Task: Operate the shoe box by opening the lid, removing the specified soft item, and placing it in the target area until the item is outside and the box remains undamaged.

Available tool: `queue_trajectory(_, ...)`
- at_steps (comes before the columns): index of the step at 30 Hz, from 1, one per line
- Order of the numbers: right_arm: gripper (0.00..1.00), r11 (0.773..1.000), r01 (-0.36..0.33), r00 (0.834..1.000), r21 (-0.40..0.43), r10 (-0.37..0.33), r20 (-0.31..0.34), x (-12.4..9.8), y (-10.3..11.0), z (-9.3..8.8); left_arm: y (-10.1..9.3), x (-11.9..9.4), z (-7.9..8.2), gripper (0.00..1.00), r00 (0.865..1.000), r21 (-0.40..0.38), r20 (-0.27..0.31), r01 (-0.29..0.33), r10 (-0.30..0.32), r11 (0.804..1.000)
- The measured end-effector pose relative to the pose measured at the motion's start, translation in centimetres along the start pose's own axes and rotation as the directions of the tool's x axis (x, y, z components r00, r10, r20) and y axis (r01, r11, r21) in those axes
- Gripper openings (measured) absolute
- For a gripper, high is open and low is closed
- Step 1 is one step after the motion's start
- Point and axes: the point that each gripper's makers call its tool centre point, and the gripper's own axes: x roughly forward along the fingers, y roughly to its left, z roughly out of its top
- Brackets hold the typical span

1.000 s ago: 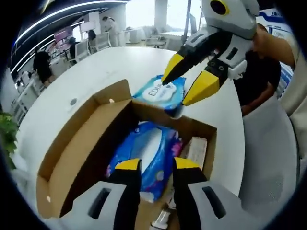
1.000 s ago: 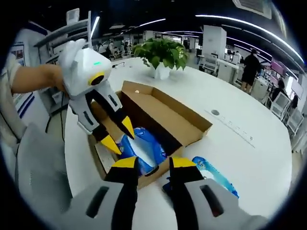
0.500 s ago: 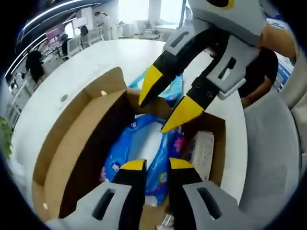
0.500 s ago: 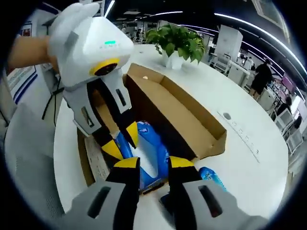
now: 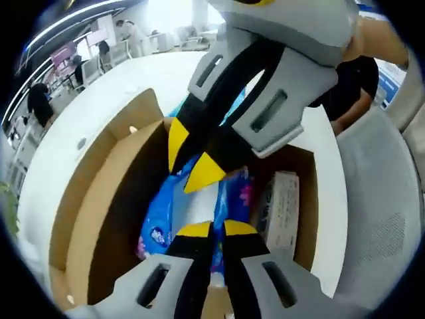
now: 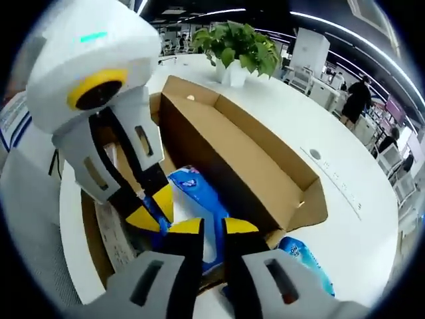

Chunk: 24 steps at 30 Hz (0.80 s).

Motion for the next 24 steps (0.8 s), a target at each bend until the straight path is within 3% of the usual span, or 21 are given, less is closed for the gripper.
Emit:
queue_trajectory(5, 0.00, 1.000, 0.020, 1.000, -0.019, -0.020, -0.020, 0.7, -0.4, -0.2, 0.1, -0.1, 0.0, 0.00, 1.000, -0.036, 0.015, -0.002, 0.002, 0.999)
queue_trajectory(15, 0.00, 1.000, 0.013, 1.000, -0.016, -0.013, 0.004, 0.1, -0.2, 0.5, 0.4, -1.1, 0.3, 0.00, 0.998, -0.108, 0.059, -0.028, 0.035, 0.994)
queue_trajectory(24, 0.00, 0.999, 0.010, 0.999, -0.036, -0.008, 0.039, -1.2, 0.0, 2.1, 0.0, -2.5, 0.9, 0.00, 0.995, -0.105, 0.090, -0.039, 0.049, 0.994)
